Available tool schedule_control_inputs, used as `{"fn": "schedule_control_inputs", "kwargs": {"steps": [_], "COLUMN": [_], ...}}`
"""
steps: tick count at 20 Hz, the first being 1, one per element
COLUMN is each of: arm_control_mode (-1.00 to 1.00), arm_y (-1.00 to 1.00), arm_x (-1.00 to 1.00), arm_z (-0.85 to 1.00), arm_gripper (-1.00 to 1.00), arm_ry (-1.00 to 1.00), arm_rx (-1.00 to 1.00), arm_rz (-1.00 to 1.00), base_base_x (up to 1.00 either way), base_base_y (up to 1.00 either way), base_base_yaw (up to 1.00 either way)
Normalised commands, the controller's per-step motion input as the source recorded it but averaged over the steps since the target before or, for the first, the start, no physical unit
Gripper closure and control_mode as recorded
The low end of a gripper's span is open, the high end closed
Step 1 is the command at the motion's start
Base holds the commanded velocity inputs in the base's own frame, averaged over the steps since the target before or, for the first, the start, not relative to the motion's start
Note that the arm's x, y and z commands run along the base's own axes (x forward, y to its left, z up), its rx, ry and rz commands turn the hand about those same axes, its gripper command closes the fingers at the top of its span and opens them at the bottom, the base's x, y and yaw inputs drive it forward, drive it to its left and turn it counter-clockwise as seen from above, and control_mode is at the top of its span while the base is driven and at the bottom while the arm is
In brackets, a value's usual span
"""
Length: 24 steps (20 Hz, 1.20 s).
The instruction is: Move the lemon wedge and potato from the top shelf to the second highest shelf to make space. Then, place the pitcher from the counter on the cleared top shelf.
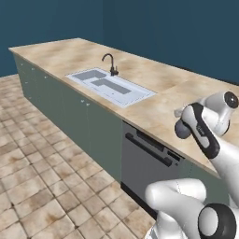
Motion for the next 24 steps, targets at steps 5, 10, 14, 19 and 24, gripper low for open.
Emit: {"fn": "schedule_control_inputs", "kwargs": {"steps": [5, 10, 14, 19, 24], "arm_control_mode": [-1.00, -1.00, -1.00, -1.00, -1.00], "arm_y": [-0.47, -0.60, -0.66, -0.52, -0.38], "arm_x": [0.06, 0.05, 0.05, 0.14, 0.17], "arm_z": [-0.01, -0.11, -0.30, -0.31, -0.26], "arm_gripper": [-1.00, -1.00, -1.00, -1.00, -1.00], "arm_ry": [0.07, 0.00, -0.01, 0.00, 0.00], "arm_rx": [0.00, 0.00, 0.00, 0.00, 0.00], "arm_rz": [0.00, 0.05, 0.15, 0.20, 0.24], "base_base_x": [0.00, 0.00, 0.00, 0.00, 0.00], "base_base_y": [0.00, 0.00, 0.00, 0.00, 0.00], "base_base_yaw": [0.00, 0.00, 0.00, 0.00, 0.00]}}
